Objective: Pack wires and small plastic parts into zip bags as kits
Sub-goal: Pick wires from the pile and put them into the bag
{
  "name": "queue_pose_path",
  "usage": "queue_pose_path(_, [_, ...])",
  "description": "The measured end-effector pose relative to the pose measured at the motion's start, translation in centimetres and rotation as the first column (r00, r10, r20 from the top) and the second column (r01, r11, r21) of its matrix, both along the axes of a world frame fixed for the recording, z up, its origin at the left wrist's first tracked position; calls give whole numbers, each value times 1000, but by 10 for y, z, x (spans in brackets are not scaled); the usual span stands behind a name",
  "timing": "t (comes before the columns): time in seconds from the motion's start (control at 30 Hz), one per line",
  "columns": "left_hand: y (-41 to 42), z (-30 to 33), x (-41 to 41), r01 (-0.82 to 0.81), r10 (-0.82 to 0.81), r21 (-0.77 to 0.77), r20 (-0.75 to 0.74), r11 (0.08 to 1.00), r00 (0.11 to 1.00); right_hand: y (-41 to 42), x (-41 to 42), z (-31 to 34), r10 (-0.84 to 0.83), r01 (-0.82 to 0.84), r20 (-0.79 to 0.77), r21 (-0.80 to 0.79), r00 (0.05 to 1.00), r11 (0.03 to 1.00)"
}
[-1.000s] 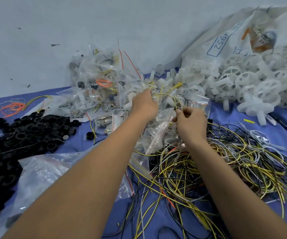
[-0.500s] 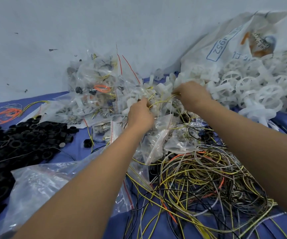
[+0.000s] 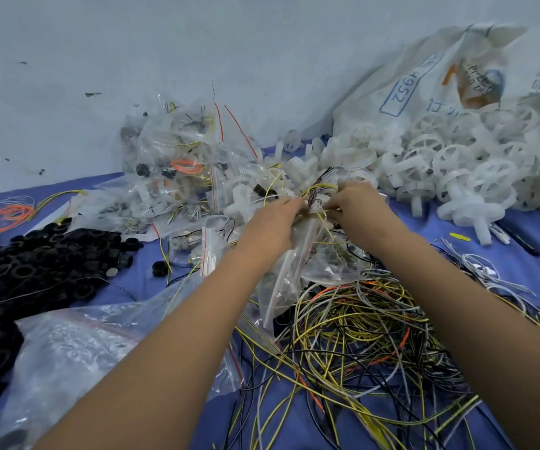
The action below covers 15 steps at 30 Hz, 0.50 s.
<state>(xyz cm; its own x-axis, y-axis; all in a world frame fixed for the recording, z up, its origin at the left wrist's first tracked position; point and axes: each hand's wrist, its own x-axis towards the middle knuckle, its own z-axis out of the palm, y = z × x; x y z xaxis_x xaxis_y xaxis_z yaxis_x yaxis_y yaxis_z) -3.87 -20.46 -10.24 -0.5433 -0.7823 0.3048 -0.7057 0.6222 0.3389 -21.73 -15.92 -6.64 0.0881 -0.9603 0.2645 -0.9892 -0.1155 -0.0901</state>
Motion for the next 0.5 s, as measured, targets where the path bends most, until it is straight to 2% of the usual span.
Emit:
queue_pose_path(0.17, [17, -8, 16, -114, 112, 64, 31, 991, 993, 21, -4, -4, 55, -51, 105, -45, 993, 998])
queue_pose_path(0.3, [24, -2, 25, -207, 174, 155, 201, 966, 964, 33, -11, 0, 77, -22, 250, -215, 965, 976])
queue_pose_path(0.33, [25, -1, 26, -206, 173, 165, 195, 964, 965, 36, -11, 3, 80, 10, 306, -282, 949, 959])
queue_pose_path(0.43, [33, 1, 30, -156, 148, 234, 50, 960, 988, 47, -7, 12, 115, 123, 509, -411, 853, 903])
queue_pose_path(0.5, [40, 6, 34, -103, 111, 173, -38, 979, 993, 55, 3, 18, 148, 198, 646, -431, 749, 880])
